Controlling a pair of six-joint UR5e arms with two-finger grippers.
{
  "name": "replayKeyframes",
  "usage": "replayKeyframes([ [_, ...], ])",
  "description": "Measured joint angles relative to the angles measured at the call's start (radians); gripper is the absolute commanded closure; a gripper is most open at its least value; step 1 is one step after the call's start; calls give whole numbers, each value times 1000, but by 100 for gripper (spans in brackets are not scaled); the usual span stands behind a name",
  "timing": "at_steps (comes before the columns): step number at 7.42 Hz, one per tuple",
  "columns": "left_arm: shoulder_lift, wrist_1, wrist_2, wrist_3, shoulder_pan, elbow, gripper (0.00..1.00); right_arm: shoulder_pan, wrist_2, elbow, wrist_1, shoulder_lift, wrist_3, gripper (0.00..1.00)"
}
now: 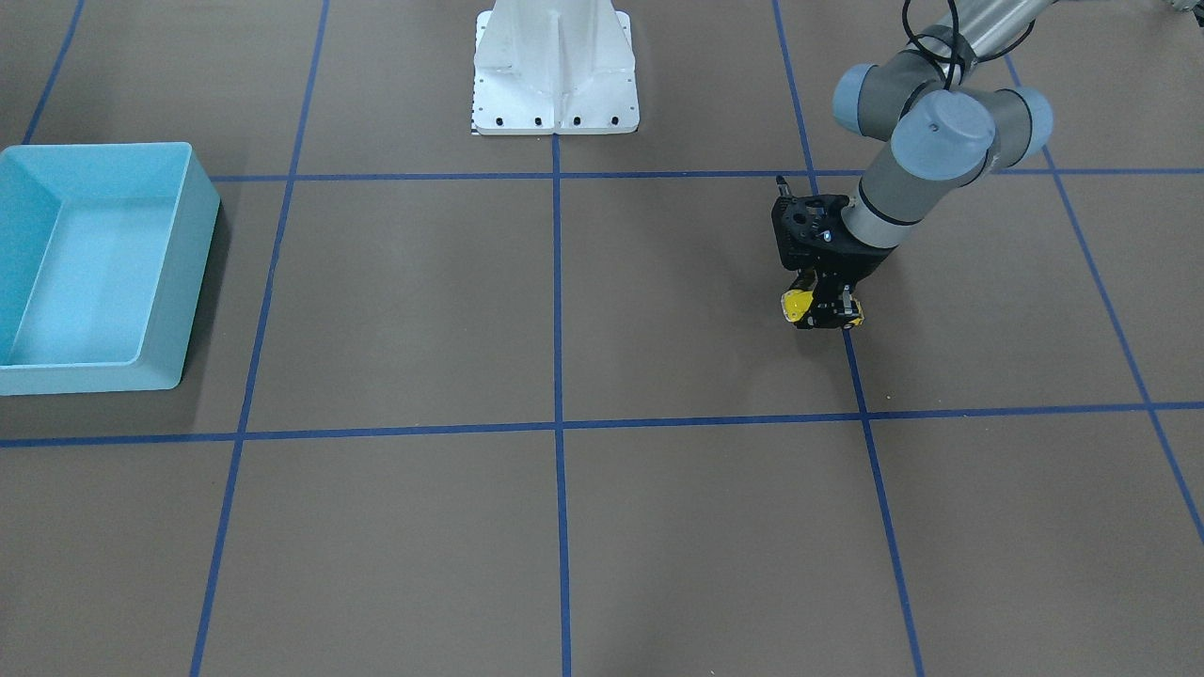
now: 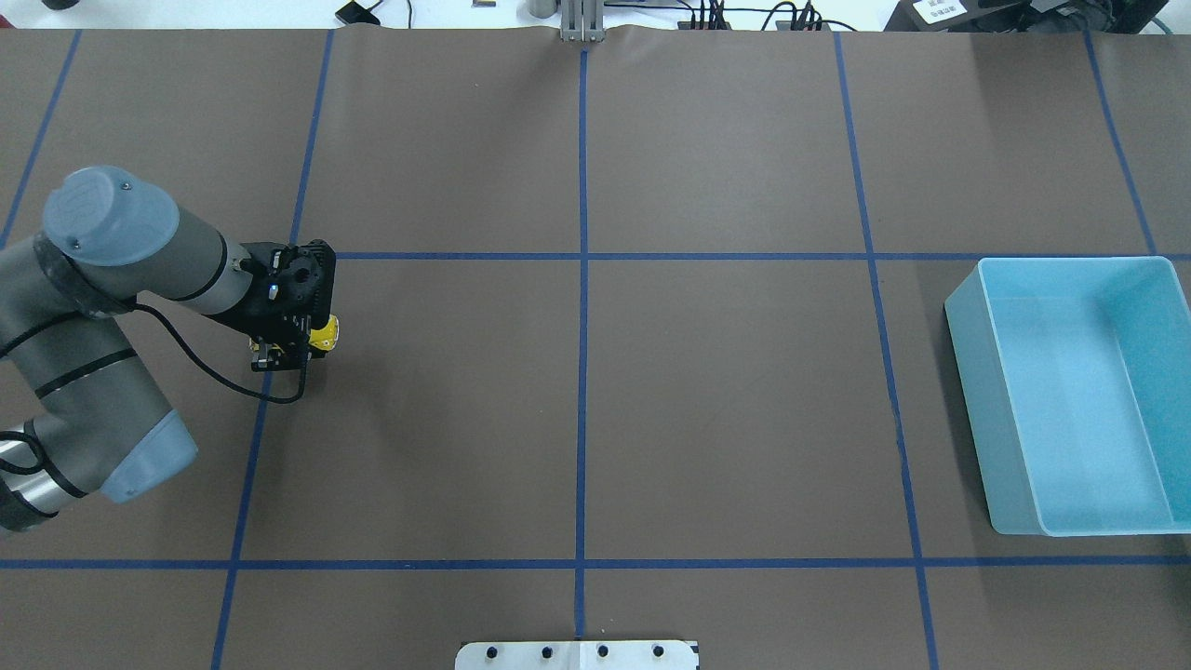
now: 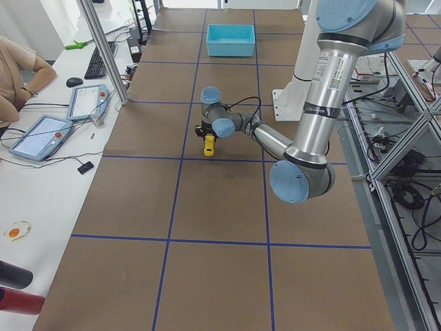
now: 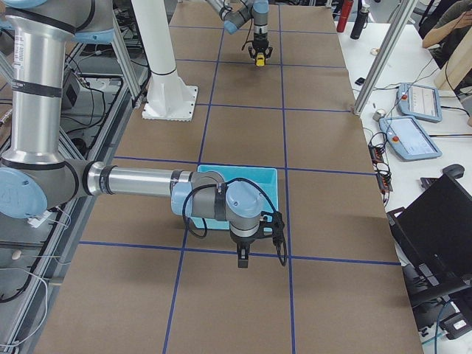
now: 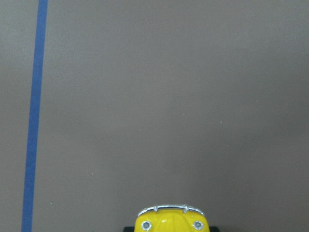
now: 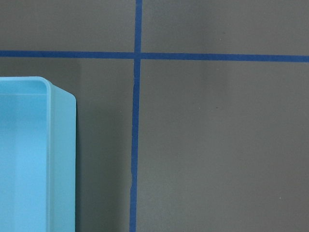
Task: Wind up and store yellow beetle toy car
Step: 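Press the car down with the left gripper and drag it backward to wind it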
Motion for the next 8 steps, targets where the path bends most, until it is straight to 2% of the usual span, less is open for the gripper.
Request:
replayKeyframes([
  [8, 1, -51, -12, 15, 19, 41, 50, 0, -2, -2, -1, 3, 0, 0],
])
